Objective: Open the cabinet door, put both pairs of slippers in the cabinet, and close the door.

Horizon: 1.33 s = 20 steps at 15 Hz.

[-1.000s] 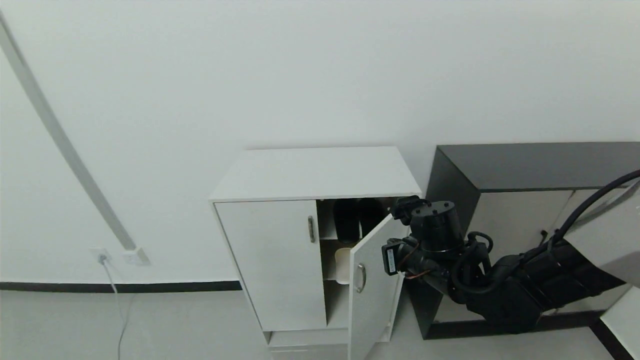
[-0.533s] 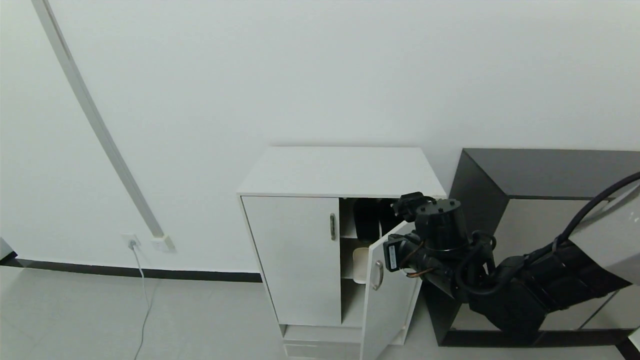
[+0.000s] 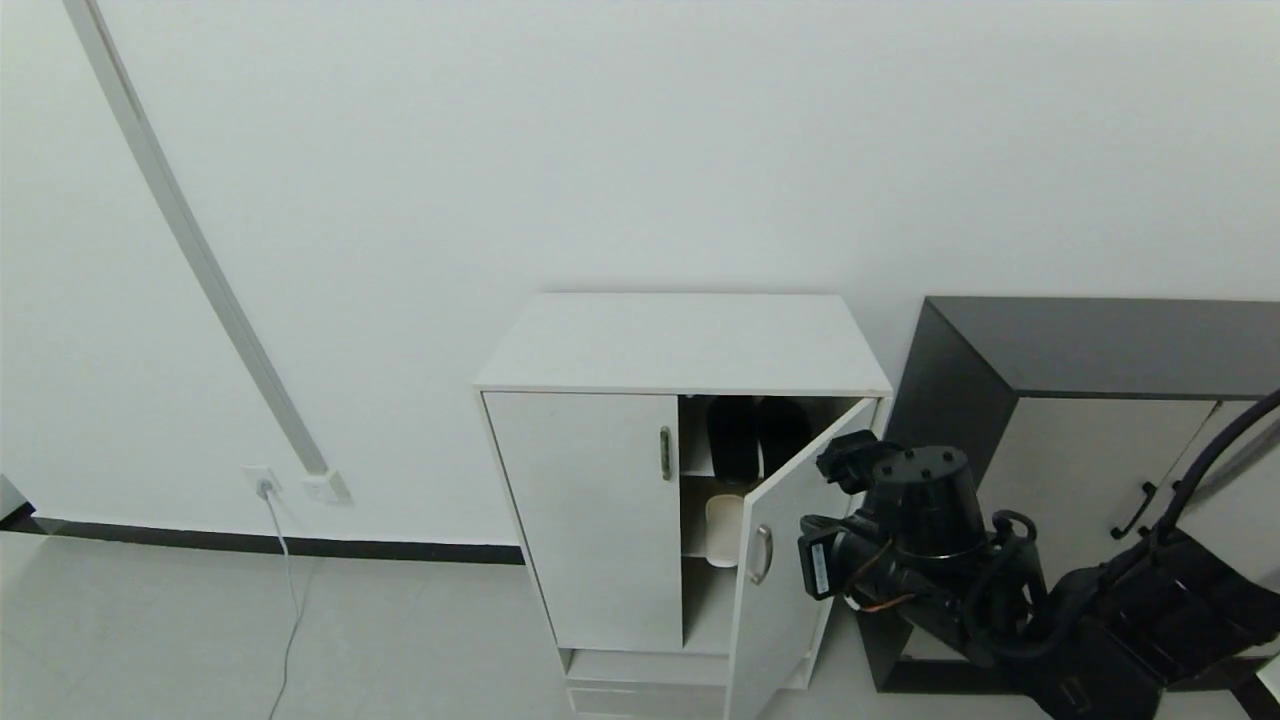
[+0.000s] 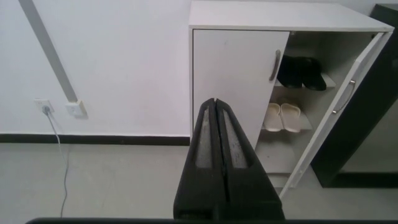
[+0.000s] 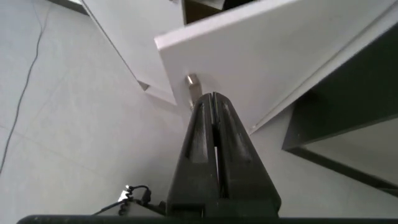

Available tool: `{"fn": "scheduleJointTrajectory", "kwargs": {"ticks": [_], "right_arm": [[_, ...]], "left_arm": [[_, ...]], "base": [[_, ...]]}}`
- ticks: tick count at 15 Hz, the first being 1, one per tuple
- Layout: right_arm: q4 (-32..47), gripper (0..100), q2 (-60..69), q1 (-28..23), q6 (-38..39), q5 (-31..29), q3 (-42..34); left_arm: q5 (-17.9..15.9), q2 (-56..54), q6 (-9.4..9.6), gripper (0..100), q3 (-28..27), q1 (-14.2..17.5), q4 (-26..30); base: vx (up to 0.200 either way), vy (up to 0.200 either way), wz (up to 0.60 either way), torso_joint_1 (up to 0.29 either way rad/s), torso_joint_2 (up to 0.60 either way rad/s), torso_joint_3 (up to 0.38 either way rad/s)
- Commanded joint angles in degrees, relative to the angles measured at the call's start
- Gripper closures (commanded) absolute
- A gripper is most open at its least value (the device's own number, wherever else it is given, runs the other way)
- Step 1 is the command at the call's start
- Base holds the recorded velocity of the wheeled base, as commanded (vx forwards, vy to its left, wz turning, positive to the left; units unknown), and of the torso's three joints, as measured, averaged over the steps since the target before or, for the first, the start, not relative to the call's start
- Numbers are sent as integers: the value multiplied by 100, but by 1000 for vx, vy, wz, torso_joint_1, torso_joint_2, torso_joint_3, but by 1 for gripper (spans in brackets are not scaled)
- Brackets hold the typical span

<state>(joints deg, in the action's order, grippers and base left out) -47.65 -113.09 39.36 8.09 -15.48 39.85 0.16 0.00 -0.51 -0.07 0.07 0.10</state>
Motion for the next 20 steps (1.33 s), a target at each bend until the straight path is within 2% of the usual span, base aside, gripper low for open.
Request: {"fn": "scheduleJointTrajectory", "kwargs": {"ticks": [1,4,8,20], "right_arm": [[-69,100,15,28,-1,1,-223],[-262,100,-20,36,-27,10,-417],[-280,100,-196,71,-27,124,-399],[-789,100,-1619,-227,-36,151,919]], "left_arm": [[-7,9,-2,100,-1,-7,-1],[2,0,-10,100,-1,1,-1],[2,0,-10,100,-1,1,-1],[2,0,-10,100,-1,1,-1]], "base": [[200,0,0,2,7,2],[200,0,0,-5,-2,4],[0,0,0,0,0,0],[0,0,0,0,0,0]]}}
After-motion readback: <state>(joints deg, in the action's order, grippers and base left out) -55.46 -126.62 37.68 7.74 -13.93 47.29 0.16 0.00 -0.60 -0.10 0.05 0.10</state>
